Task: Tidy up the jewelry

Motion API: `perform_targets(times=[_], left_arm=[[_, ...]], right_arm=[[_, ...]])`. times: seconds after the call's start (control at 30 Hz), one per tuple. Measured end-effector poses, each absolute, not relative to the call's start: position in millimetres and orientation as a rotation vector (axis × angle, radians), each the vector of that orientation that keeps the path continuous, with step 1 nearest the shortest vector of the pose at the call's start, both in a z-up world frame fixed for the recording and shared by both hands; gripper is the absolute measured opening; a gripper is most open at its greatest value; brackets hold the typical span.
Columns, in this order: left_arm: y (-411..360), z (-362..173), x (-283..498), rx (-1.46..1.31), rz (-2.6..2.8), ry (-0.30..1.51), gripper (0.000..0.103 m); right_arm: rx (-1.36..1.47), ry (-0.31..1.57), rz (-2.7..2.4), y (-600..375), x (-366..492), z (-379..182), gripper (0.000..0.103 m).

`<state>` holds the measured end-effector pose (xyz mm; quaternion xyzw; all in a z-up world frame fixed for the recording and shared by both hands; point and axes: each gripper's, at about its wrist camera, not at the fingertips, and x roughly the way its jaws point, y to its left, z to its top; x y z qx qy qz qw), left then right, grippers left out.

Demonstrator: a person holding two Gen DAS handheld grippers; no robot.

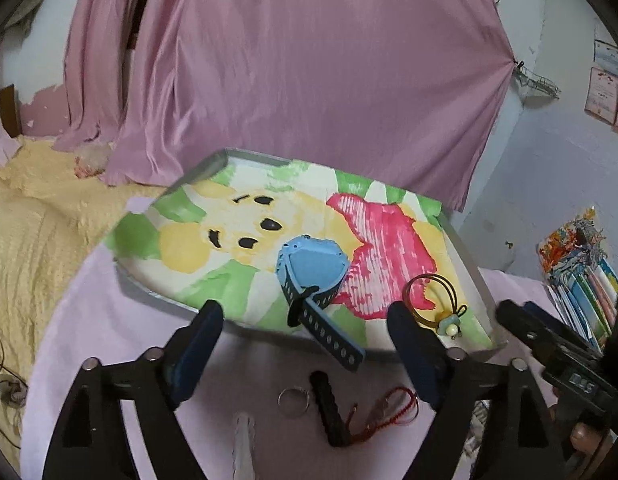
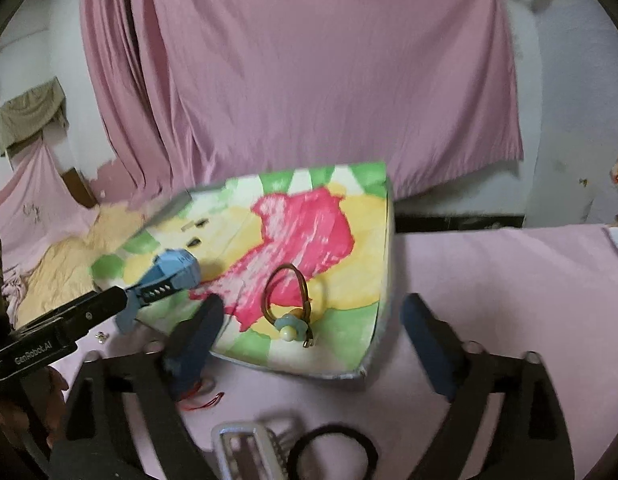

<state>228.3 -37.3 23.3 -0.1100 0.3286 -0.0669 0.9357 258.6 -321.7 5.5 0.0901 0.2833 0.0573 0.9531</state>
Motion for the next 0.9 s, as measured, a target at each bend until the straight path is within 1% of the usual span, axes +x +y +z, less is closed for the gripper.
perform_targets(times=[0.03, 0.07, 0.1, 0.13, 0.23, 0.47, 0.7, 0.9], left_arm=[[-37, 25, 224, -0.224, -0.133, 0.656, 0.091], [-35, 26, 216, -0.223, -0.125, 0.626, 0.094], [-34, 27, 209, -0.223, -0.116, 0.599, 0.099], [-32, 29, 203, -0.225, -0.112, 0.572, 0.101], [-29, 32, 184, -0.218, -0.111, 0.506, 0.102], [-24, 38, 148, -0.187, -0.124, 0.425, 0.102], [-18, 39, 117, -0.164, -0.135, 0.343, 0.102], [-13, 34, 100, -0.148, -0.138, 0.326, 0.102]], right_arm=[[0.183, 0.549, 0.116, -323, 250, 8, 0.099], [0.183, 0.523, 0.116, -323, 242, 10, 0.101], [0.182, 0.505, 0.115, -325, 235, 13, 0.101], [0.179, 0.481, 0.110, -325, 228, 16, 0.101], [0.170, 0.419, 0.093, -327, 207, 21, 0.101], [0.130, 0.293, 0.086, -323, 163, 30, 0.101], [0.072, 0.218, 0.087, -314, 125, 30, 0.101], [0.051, 0.212, 0.088, -308, 106, 23, 0.101]])
